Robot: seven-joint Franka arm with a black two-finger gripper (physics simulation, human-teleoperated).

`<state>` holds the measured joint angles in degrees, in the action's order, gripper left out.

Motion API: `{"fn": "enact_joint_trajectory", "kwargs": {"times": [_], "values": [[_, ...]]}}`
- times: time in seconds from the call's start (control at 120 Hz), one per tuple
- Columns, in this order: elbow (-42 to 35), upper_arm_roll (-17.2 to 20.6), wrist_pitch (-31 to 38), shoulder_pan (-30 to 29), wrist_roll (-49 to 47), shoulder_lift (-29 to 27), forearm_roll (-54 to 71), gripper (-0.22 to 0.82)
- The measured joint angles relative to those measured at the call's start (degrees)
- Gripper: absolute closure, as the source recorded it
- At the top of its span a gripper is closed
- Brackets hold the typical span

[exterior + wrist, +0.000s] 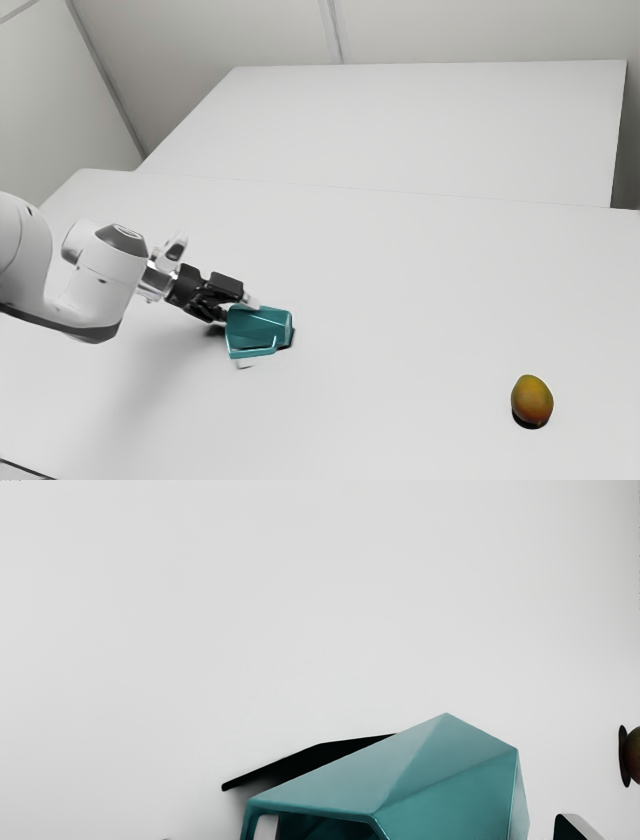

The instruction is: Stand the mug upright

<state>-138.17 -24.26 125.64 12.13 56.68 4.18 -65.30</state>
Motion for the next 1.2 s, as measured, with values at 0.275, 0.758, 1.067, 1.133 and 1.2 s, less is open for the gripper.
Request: {"fn": "enact_joint_trajectory", "kwargs": {"times": [0.275,0.758,1.067,1.133,1.2], "values": [[-0.2,0.1,-0.1,0.4,1.9,0.0,-1.1,0.23],[0.0,1.1,0.9,0.4,2.5,-0.2,-2.0,0.63],[1.4,3.8,1.3,0.7,2.5,-1.0,-2.8,0.75],[2.3,4.4,1.4,1.0,2.5,-1.0,-2.7,0.76],[3.9,4.9,1.4,1.0,2.5,-1.1,-2.5,0.78]]}}
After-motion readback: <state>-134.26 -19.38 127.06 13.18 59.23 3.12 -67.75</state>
